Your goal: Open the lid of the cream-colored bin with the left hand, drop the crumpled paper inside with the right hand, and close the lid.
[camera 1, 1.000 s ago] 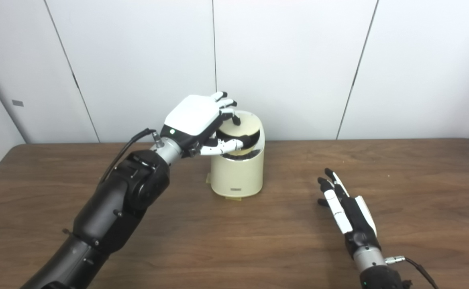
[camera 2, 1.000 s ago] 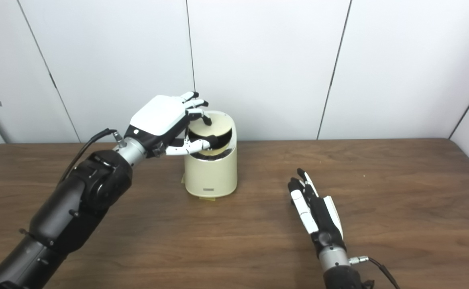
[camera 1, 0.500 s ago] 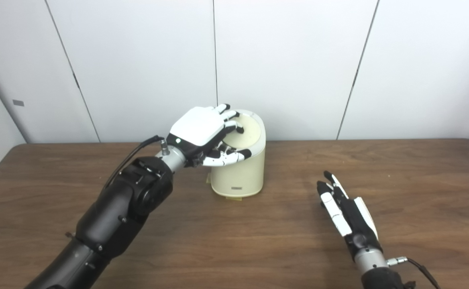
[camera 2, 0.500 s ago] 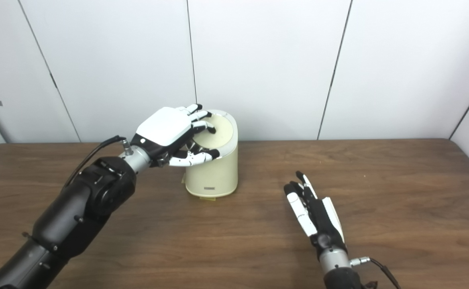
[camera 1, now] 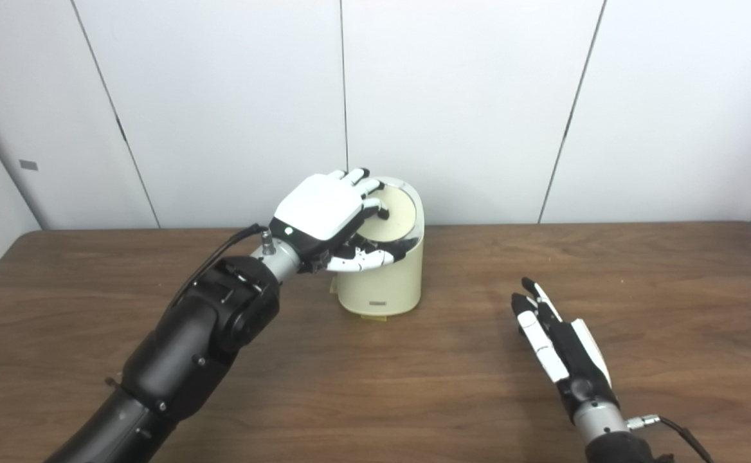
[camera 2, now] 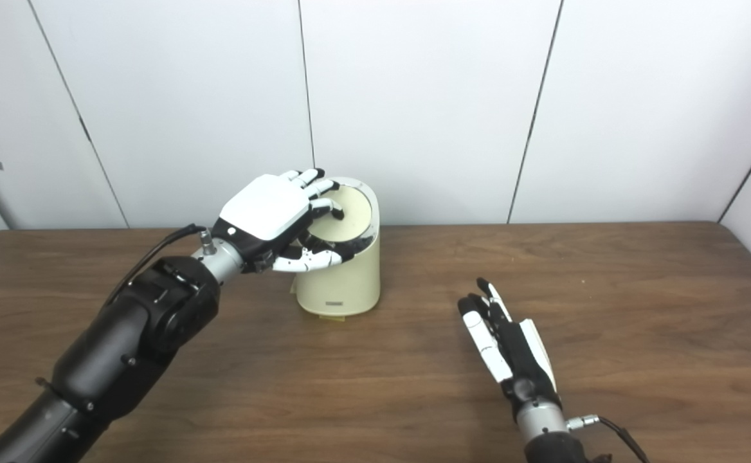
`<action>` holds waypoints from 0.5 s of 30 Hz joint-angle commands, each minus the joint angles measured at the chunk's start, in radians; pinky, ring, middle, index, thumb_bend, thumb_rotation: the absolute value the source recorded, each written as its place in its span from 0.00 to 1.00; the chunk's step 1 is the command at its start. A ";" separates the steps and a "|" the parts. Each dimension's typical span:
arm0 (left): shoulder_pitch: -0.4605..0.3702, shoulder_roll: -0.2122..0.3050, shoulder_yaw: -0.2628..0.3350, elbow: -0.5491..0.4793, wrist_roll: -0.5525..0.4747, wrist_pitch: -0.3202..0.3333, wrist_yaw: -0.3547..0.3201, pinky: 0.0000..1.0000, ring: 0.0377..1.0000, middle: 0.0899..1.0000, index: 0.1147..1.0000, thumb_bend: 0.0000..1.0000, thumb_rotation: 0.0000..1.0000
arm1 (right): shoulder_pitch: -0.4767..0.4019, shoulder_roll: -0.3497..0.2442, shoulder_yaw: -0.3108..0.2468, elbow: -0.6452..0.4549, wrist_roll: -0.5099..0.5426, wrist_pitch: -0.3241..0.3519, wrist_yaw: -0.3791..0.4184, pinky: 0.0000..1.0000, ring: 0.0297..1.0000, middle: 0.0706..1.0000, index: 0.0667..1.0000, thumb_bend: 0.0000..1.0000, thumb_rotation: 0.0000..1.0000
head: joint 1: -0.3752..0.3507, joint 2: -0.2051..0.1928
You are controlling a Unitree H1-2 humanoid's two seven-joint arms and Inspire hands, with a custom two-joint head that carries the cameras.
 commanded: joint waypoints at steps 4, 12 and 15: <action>-0.008 0.023 -0.028 0.012 0.031 -0.017 -0.053 0.96 0.99 0.94 0.69 0.61 1.00 | -0.017 -0.009 -0.013 -0.041 0.002 0.024 0.002 0.88 0.92 0.91 0.97 0.58 1.00 | 0.005 0.006; -0.005 0.024 -0.027 0.025 0.033 -0.018 -0.056 0.96 0.98 0.94 0.69 0.63 1.00 | -0.024 -0.012 -0.015 -0.031 0.001 0.024 0.000 0.91 0.91 0.91 0.97 0.58 1.00 | 0.007 0.002; -0.008 0.024 -0.023 0.020 0.030 -0.016 -0.059 0.94 0.98 0.94 0.71 0.62 1.00 | -0.028 -0.012 -0.018 -0.028 0.003 0.026 -0.002 0.91 0.90 0.91 0.98 0.59 1.00 | 0.009 -0.001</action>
